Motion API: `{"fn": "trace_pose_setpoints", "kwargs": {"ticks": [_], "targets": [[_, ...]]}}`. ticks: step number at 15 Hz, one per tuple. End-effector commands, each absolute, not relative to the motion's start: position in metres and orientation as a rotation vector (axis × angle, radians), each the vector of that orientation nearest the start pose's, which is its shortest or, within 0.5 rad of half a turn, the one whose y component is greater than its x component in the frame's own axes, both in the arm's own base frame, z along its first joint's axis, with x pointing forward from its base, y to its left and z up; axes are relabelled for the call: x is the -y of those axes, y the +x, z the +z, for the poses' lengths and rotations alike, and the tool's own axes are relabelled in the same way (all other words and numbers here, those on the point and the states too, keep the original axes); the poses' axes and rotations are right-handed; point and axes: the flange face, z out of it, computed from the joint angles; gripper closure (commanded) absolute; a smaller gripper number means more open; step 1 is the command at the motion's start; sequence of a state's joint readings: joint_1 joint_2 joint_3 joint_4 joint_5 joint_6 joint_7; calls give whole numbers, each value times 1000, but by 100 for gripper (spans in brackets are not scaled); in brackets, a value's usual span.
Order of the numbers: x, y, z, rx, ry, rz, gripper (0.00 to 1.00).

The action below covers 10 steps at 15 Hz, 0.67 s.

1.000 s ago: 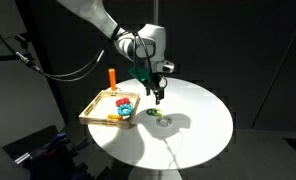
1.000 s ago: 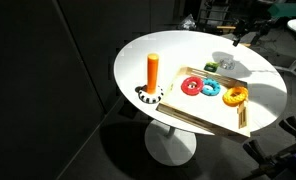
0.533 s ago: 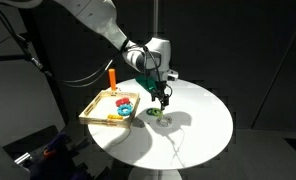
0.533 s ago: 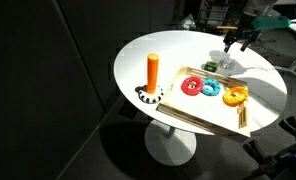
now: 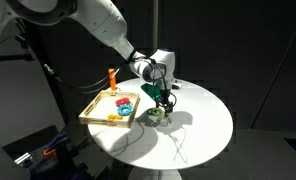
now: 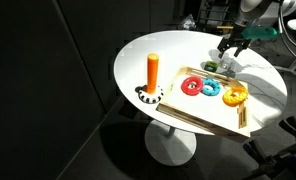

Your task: Put the dark green ring on the tray

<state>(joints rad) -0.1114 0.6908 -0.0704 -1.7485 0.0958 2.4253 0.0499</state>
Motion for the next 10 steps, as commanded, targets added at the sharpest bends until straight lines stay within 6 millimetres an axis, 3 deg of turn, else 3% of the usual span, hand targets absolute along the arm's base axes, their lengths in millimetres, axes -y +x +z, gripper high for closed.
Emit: {"fn": "trace_pose_setpoints", "kwargs": {"ticks": [1, 10], "targets": [[123, 670, 165, -444, -3070, -6, 0], [123, 689, 142, -434, -3048, 4, 0]]}}
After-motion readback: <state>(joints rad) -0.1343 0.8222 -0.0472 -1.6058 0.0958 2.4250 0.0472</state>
